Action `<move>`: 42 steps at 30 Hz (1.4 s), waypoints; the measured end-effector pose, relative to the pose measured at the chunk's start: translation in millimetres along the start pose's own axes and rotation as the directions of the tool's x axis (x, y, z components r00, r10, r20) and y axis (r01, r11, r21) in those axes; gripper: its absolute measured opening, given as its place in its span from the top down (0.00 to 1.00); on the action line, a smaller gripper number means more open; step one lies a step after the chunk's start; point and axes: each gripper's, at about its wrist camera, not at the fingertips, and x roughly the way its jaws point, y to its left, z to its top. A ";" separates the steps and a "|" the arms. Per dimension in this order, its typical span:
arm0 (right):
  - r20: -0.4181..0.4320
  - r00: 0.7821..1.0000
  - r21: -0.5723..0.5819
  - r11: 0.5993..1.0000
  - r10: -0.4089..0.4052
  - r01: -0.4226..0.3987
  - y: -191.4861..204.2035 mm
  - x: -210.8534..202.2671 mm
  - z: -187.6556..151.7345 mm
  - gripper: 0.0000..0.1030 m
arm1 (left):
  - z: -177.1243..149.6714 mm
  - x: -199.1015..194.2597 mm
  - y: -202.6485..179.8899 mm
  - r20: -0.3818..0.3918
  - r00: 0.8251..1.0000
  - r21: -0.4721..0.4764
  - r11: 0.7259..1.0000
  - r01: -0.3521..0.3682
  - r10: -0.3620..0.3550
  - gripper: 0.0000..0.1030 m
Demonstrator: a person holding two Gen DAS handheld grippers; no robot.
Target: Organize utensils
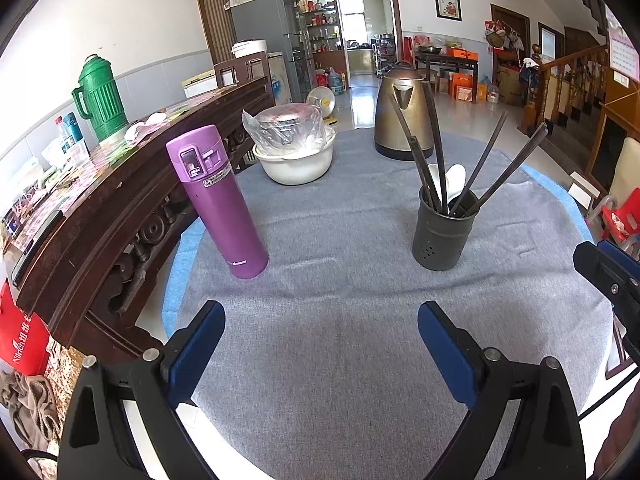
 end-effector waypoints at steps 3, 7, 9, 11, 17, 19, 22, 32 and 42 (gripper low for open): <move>-0.002 1.000 -0.007 1.000 0.000 0.000 2.5 -0.1 0.5 0.41 | -0.6 0.4 2.6 0.000 1.000 -0.007 1.000 -0.001 0.001 0.06; -0.002 1.000 -0.016 1.000 0.001 -0.001 6.6 0.3 1.5 0.41 | -1.1 1.7 5.5 -0.003 1.000 -0.014 1.000 0.002 -0.002 0.06; -0.001 1.000 -0.018 1.000 0.000 0.000 8.3 0.1 2.0 0.41 | -1.4 2.1 6.7 -0.004 1.000 -0.017 1.000 0.005 -0.005 0.06; 0.000 1.000 -0.020 1.000 -0.001 0.001 9.2 0.3 2.0 0.41 | -1.6 2.4 7.6 -0.005 1.000 -0.018 1.000 0.007 -0.007 0.06; 0.007 1.000 -0.024 1.000 -0.002 0.003 11.0 -0.5 2.5 0.41 | -1.3 2.8 9.6 -0.005 1.000 -0.022 1.000 0.009 -0.009 0.06; 0.013 1.000 -0.028 1.000 -0.005 0.005 11.3 0.0 4.2 0.41 | -0.9 2.5 9.2 -0.006 1.000 -0.022 1.000 0.011 -0.011 0.06; 0.025 1.000 -0.024 1.000 -0.003 0.004 10.3 -0.2 8.0 0.41 | 0.2 1.4 8.7 -0.002 1.000 -0.020 1.000 0.008 -0.008 0.06; 0.051 0.999 -0.039 0.999 0.005 -0.003 11.4 1.3 17.6 0.41 | 3.8 1.8 5.0 0.002 1.000 -0.012 1.000 0.001 -0.001 0.06; 0.043 0.999 -0.030 1.000 0.010 -0.009 6.0 10.4 21.3 0.41 | 8.0 8.6 3.1 -0.010 1.000 -0.006 1.000 -0.001 0.001 0.06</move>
